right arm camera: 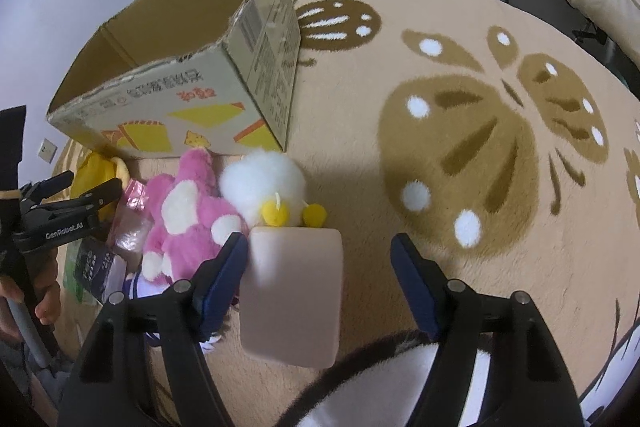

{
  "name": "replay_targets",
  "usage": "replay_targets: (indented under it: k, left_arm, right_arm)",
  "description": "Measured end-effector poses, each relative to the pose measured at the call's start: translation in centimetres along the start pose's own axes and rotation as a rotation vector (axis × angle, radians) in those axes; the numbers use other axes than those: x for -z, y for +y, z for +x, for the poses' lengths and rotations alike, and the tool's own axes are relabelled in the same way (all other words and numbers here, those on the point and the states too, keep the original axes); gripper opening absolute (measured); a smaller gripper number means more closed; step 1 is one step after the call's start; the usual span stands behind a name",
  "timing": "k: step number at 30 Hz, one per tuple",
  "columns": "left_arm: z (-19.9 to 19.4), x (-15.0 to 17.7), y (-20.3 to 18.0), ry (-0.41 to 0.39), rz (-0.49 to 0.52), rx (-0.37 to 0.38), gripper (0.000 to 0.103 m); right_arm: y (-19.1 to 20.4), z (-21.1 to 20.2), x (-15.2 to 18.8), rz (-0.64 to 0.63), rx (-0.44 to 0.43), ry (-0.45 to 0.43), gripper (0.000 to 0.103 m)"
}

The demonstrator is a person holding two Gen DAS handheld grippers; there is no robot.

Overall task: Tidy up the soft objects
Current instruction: 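Grasp the yellow plush with the left tool while the right tool grasps the pink-and-white roll, then carry the yellow plush into the box with the left tool while the right tool drops the roll in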

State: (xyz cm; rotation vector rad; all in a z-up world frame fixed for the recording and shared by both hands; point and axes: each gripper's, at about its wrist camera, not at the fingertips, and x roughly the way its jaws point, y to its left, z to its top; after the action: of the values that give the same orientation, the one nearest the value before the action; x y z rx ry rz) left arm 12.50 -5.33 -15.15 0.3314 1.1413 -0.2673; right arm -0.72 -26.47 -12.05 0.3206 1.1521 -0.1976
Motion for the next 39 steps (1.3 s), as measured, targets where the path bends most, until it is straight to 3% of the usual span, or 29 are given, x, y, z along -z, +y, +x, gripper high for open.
replay_targets:
  k: [4,7,12,16,20,27,39]
  left_arm:
    - [0.7,0.1,-0.2,0.003,0.003,-0.026,0.102]
    - [0.7,0.0,-0.4,-0.005,0.015,-0.007,0.088]
    - [0.6,0.1,-1.1,-0.024,0.048,-0.028,0.084]
    - [0.1,-0.1,-1.1,-0.040,0.067,-0.054,0.082]
    - [-0.8,-0.5,-1.1,-0.044,0.070,-0.068,0.082]
    - [-2.9,-0.3,-0.7,-0.087,0.055,-0.088,0.081]
    - [-8.8,0.9,0.1,-0.207,0.046,-0.127,0.081]
  right_arm:
    - [-0.1,0.1,0.2,0.014,-0.016,0.016,0.077]
    - [0.0,-0.2,0.3,0.011,-0.028,0.008,0.077]
    - [0.1,0.2,0.6,0.003,-0.029,0.031,0.077]
    - [0.3,0.4,0.5,-0.001,-0.055,0.049,0.047]
    - [0.3,0.2,0.5,0.004,-0.060,0.046,0.037]
    - [1.5,-2.4,0.4,-0.058,-0.022,-0.075,0.031]
    - [2.1,-7.8,-0.9,-0.078,-0.053,-0.271,0.030]
